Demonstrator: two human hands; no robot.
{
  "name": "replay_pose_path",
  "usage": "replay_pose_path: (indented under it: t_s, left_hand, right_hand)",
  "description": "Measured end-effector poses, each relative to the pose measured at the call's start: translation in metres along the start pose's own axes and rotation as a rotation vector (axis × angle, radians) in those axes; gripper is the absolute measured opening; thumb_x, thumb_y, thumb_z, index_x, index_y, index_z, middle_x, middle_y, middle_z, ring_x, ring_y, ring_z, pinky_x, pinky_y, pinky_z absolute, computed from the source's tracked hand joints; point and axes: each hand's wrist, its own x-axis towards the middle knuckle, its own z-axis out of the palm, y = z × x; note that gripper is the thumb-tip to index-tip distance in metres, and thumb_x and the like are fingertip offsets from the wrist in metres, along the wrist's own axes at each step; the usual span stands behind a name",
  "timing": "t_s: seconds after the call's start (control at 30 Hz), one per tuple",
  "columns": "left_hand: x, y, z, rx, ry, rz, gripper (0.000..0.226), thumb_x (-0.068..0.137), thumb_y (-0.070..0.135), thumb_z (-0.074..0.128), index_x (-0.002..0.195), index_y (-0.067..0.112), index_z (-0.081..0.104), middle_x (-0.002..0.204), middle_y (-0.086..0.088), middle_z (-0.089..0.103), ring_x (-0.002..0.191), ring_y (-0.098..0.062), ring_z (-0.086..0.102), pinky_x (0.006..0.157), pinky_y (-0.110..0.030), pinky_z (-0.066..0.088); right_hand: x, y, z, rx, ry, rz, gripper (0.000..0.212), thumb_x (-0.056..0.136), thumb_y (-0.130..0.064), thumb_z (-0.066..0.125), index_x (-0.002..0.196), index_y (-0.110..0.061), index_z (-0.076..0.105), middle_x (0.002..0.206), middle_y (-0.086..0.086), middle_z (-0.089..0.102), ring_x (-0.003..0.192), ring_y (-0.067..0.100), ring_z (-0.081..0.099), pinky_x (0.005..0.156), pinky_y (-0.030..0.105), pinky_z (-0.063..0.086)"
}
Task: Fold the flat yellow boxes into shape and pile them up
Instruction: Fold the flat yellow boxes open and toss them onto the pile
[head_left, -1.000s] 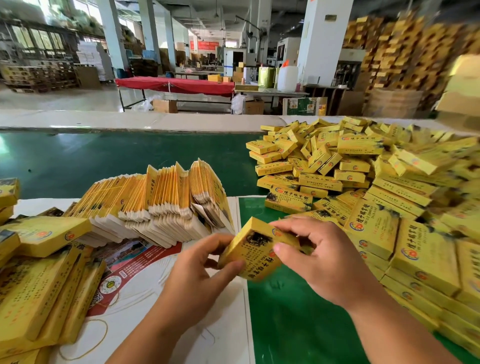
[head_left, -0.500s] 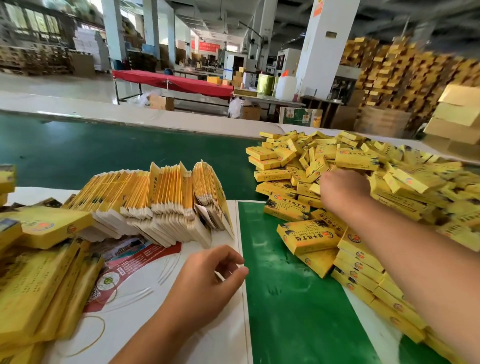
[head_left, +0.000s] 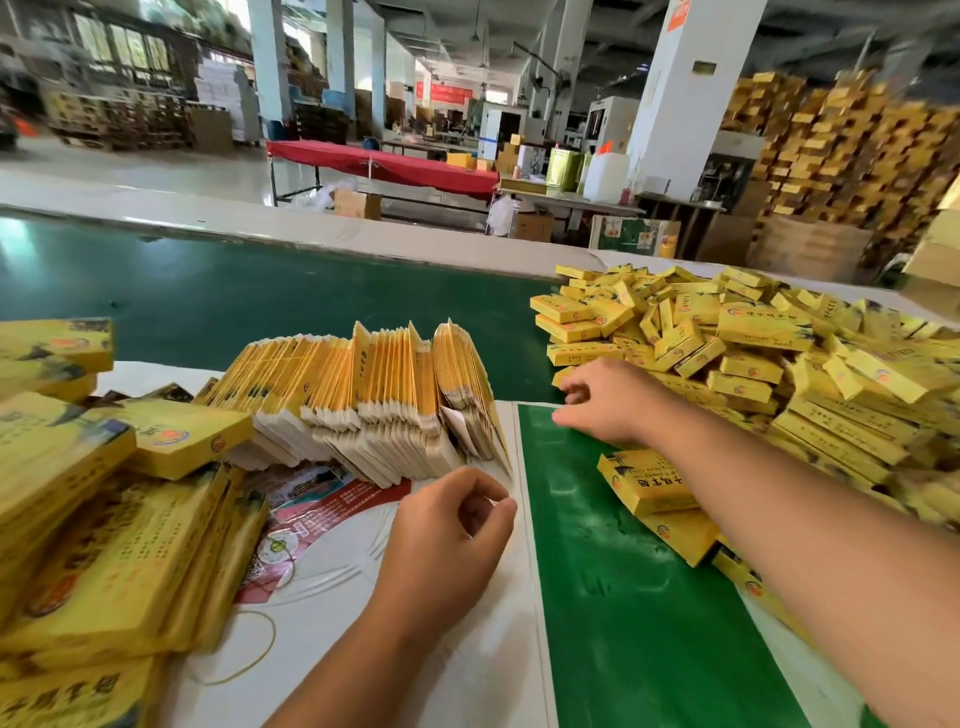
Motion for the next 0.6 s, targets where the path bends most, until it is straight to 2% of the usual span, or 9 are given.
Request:
replay_pose_path:
  t_s: [0.07, 0.1, 0.13, 0.23, 0.33, 0.4, 0.47, 0.53, 0.6]
  left_hand:
    - [0.001, 0.0, -0.001, -0.018, 0.029, -0.02, 0.008, 0.086, 0.027, 0.068, 0.078, 0.028, 0.067, 0.067, 0.007, 0.065, 0.064, -0.006, 0.058, 0.056, -0.019, 0.047]
    - [0.001, 0.0, -0.002, -0.023, 0.035, -0.026, 0.009, 0.086, 0.026, 0.068, 0.077, 0.028, 0.067, 0.066, 0.007, 0.065, 0.063, -0.006, 0.058, 0.055, -0.018, 0.046]
    - [0.001, 0.0, -0.002, -0.026, 0.038, -0.027, 0.009, 0.085, 0.026, 0.068, 0.077, 0.028, 0.067, 0.065, 0.008, 0.064, 0.061, -0.005, 0.057, 0.054, -0.017, 0.045]
    - [0.002, 0.001, -0.003, -0.037, 0.037, -0.026, 0.009, 0.086, 0.025, 0.068, 0.077, 0.027, 0.067, 0.062, 0.008, 0.062, 0.058, -0.003, 0.054, 0.051, -0.013, 0.042]
    - [0.002, 0.002, -0.004, -0.05, 0.038, -0.042, 0.01, 0.086, 0.025, 0.067, 0.076, 0.029, 0.067, 0.063, 0.01, 0.062, 0.059, -0.001, 0.055, 0.052, -0.011, 0.042]
    - [0.002, 0.002, -0.004, -0.042, 0.047, -0.04, 0.012, 0.086, 0.025, 0.067, 0.075, 0.029, 0.066, 0.062, 0.009, 0.062, 0.059, -0.001, 0.054, 0.052, -0.011, 0.042]
    - [0.001, 0.004, -0.003, -0.042, 0.049, -0.044, 0.015, 0.086, 0.024, 0.067, 0.073, 0.03, 0.065, 0.062, 0.009, 0.061, 0.059, -0.001, 0.054, 0.052, -0.011, 0.042]
    - [0.001, 0.005, -0.003, -0.051, 0.04, -0.061, 0.015, 0.086, 0.024, 0.067, 0.073, 0.031, 0.064, 0.063, 0.009, 0.062, 0.062, -0.001, 0.056, 0.053, -0.011, 0.044]
    - [0.001, 0.006, -0.004, -0.054, 0.032, -0.078, 0.013, 0.086, 0.025, 0.068, 0.074, 0.031, 0.065, 0.065, 0.009, 0.063, 0.064, -0.002, 0.057, 0.053, -0.011, 0.045]
  right_hand:
    - [-0.007, -0.024, 0.018, 0.087, -0.103, -0.071, 0.081, 0.081, -0.045, 0.07, 0.149, -0.015, 0.038, 0.148, 0.006, 0.049, 0.132, 0.025, 0.049, 0.102, 0.031, 0.042]
    - [-0.008, -0.034, 0.028, 0.086, -0.123, -0.096, 0.087, 0.079, -0.047, 0.071, 0.151, -0.016, 0.034, 0.151, 0.007, 0.045, 0.134, 0.026, 0.047, 0.103, 0.033, 0.042]
    - [-0.007, -0.041, 0.037, 0.071, -0.123, -0.115, 0.085, 0.077, -0.048, 0.072, 0.147, -0.016, 0.038, 0.147, 0.008, 0.049, 0.13, 0.027, 0.051, 0.099, 0.034, 0.045]
    - [-0.005, -0.054, 0.057, 0.013, -0.067, -0.131, 0.047, 0.081, -0.045, 0.069, 0.115, -0.015, 0.06, 0.117, 0.01, 0.066, 0.102, 0.028, 0.062, 0.078, 0.033, 0.052]
    - [-0.005, -0.056, 0.062, -0.015, 0.046, -0.116, 0.018, 0.089, -0.031, 0.058, 0.087, -0.013, 0.062, 0.1, 0.012, 0.068, 0.091, 0.031, 0.062, 0.065, 0.03, 0.044]
    - [-0.009, -0.052, 0.062, -0.049, 0.147, -0.102, 0.02, 0.09, -0.023, 0.054, 0.071, -0.017, 0.052, 0.087, 0.014, 0.067, 0.083, 0.033, 0.062, 0.059, 0.029, 0.035]
    - [-0.013, -0.046, 0.061, -0.047, 0.256, -0.1, 0.032, 0.088, -0.019, 0.054, 0.06, -0.016, 0.039, 0.067, 0.009, 0.057, 0.072, 0.033, 0.056, 0.051, 0.028, 0.028]
    - [-0.019, -0.041, 0.059, -0.034, 0.326, -0.115, 0.043, 0.089, -0.023, 0.057, 0.056, -0.018, 0.031, 0.055, -0.001, 0.038, 0.063, 0.03, 0.047, 0.045, 0.028, 0.018]
    - [-0.024, -0.038, 0.056, -0.018, 0.321, -0.13, 0.048, 0.09, -0.033, 0.063, 0.055, -0.02, 0.032, 0.054, -0.004, 0.036, 0.061, 0.026, 0.045, 0.045, 0.028, 0.017]
